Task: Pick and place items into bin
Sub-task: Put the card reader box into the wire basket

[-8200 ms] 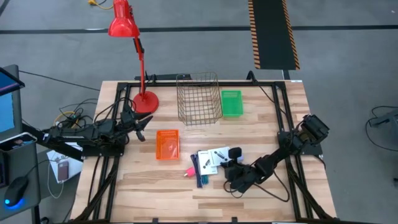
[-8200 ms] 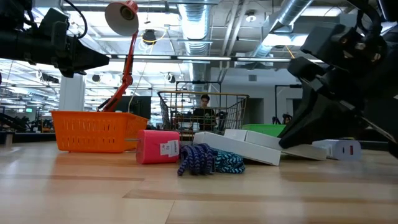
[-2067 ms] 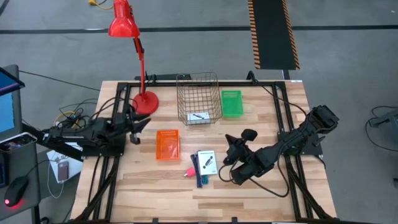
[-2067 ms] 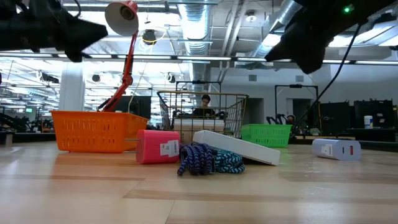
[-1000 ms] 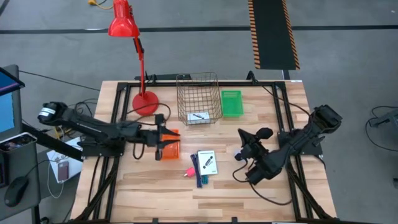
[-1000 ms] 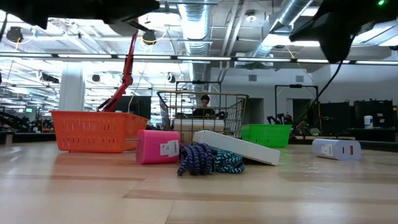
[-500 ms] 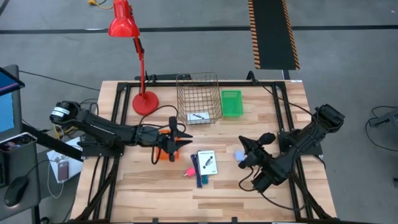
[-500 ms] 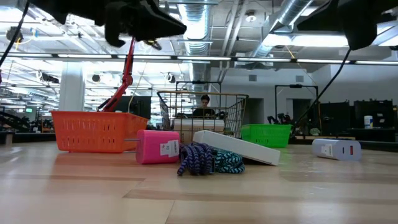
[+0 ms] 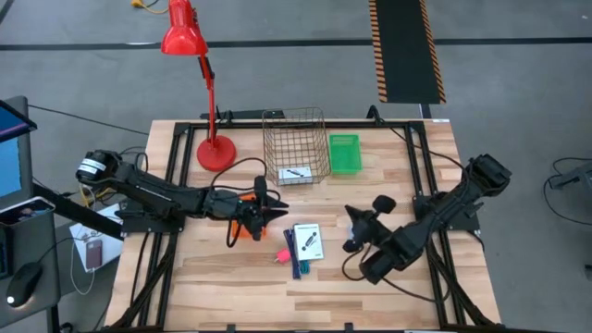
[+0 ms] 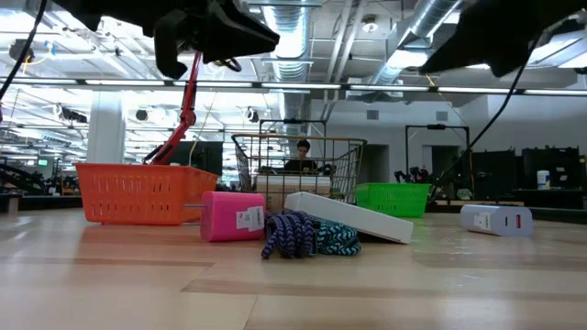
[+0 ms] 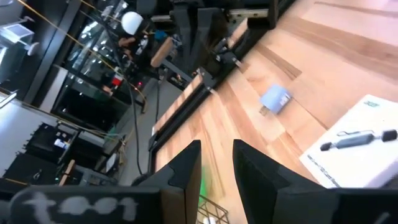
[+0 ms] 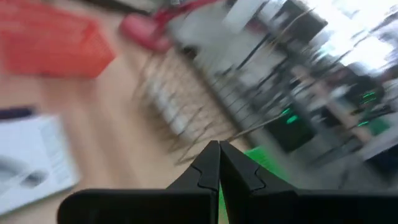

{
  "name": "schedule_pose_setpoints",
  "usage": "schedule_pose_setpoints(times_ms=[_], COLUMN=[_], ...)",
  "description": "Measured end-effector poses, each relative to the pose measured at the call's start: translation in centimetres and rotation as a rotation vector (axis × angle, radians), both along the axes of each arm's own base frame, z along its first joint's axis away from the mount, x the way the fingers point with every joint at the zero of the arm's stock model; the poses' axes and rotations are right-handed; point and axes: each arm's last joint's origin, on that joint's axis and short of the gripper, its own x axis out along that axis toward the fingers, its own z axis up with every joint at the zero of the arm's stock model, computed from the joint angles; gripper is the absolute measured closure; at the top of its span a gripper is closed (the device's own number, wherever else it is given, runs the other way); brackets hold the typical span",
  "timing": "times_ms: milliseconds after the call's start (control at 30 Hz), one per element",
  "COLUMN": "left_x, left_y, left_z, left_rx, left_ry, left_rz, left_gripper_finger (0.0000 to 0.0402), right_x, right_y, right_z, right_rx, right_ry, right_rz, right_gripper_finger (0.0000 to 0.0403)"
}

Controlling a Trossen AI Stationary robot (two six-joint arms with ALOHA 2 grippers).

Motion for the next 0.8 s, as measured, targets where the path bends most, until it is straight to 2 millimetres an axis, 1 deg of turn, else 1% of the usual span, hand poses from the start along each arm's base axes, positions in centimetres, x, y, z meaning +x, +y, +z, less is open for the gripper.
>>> schedule_pose_setpoints(times_ms=[167, 300, 400, 533, 667, 800], left_x=[-0.1, -0.1, -0.1, -0.2, -0.5, -0.8], left_y=[0.0, 0.0, -0.1, -0.4, -1.0, -1.6], left_z=[-0.2, -0.3, -0.3, -0.2, -0.3, -0.5], left_rx=[0.006, 0.006, 0.001, 0.006, 0.035, 0.056], left_ry=[0.026, 0.027, 0.026, 0.023, 0.026, 0.039], left_rz=[0.000, 0.001, -0.001, 0.041, 0.138, 0.170], left_gripper_finger=[0.0319, 0.0319, 0.0319, 0.0314, 0.0296, 0.0278], right_x=[1.6, 3.1, 3.9, 4.8, 5.4, 5.8], right_y=[-0.2, -0.5, -1.2, -2.9, -4.9, -6.8], right_z=[-0.4, -0.3, -0.4, -0.6, -0.8, -0.9], right_rx=[0.185, 0.267, 0.332, 0.429, 0.511, 0.614], right_ry=[0.209, 0.328, 0.422, 0.514, 0.563, 0.586], right_rz=[0.127, 0.303, 0.431, 0.532, 0.552, 0.551], right_gripper_finger=[0.0403, 0.0403, 0.0403, 0.0403, 0.0403, 0.0403])
